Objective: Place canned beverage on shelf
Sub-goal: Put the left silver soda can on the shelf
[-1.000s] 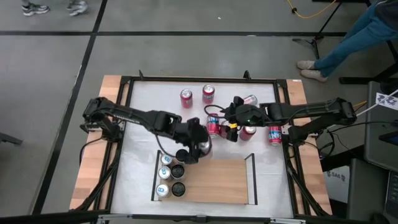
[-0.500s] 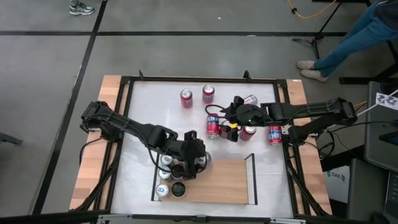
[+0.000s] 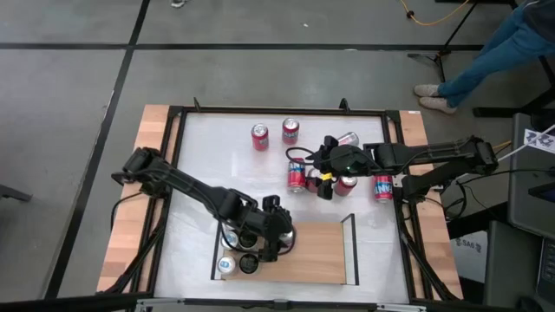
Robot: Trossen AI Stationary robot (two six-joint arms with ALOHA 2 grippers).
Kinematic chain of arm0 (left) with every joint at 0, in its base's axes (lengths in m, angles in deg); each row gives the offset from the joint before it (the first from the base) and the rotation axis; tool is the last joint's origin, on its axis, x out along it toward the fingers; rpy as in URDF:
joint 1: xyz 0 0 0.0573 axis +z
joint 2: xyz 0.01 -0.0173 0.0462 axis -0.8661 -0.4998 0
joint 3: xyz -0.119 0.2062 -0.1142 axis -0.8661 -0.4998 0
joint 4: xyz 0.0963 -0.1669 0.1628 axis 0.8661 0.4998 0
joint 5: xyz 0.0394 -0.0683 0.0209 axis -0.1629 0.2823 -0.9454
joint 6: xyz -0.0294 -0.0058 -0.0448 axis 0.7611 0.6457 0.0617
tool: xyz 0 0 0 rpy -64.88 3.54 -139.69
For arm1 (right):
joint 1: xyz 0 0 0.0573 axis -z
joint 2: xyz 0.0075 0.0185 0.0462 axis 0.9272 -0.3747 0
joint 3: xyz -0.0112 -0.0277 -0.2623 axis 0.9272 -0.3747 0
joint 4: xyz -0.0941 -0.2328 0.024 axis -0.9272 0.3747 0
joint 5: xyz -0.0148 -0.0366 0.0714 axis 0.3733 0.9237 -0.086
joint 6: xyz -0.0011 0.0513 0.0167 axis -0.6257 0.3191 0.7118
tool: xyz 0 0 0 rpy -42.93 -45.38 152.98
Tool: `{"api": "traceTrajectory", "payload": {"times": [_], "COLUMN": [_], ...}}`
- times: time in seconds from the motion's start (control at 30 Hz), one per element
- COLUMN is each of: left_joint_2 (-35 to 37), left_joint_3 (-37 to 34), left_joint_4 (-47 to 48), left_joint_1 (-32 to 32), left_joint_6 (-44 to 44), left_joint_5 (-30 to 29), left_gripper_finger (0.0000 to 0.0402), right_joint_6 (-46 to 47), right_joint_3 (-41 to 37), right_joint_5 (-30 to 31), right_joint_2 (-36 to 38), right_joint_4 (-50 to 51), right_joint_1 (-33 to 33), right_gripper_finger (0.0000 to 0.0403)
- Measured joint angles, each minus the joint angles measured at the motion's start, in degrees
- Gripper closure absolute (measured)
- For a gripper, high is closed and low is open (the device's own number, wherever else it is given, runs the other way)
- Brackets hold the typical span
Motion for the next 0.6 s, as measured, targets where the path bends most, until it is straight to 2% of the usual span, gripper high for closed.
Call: {"api": "traceTrajectory", "payload": {"times": [0.6], "left_joint_2": [-1.8], "left_joint_3": [0.0], "left_joint_4": [1.5], "left_joint_1": [-0.1], "left_joint_6": [-0.2], "left_joint_5": [-0.1], "left_gripper_finger": [0.0123], "right_joint_6": [0.0], "right_joint_3": [0.0], "right_joint_5": [0.0], "right_joint_2": [0.0], "right_joint_4": [0.1], "right_joint_1": [0.0], "right_gripper_finger": [0.0116]}}
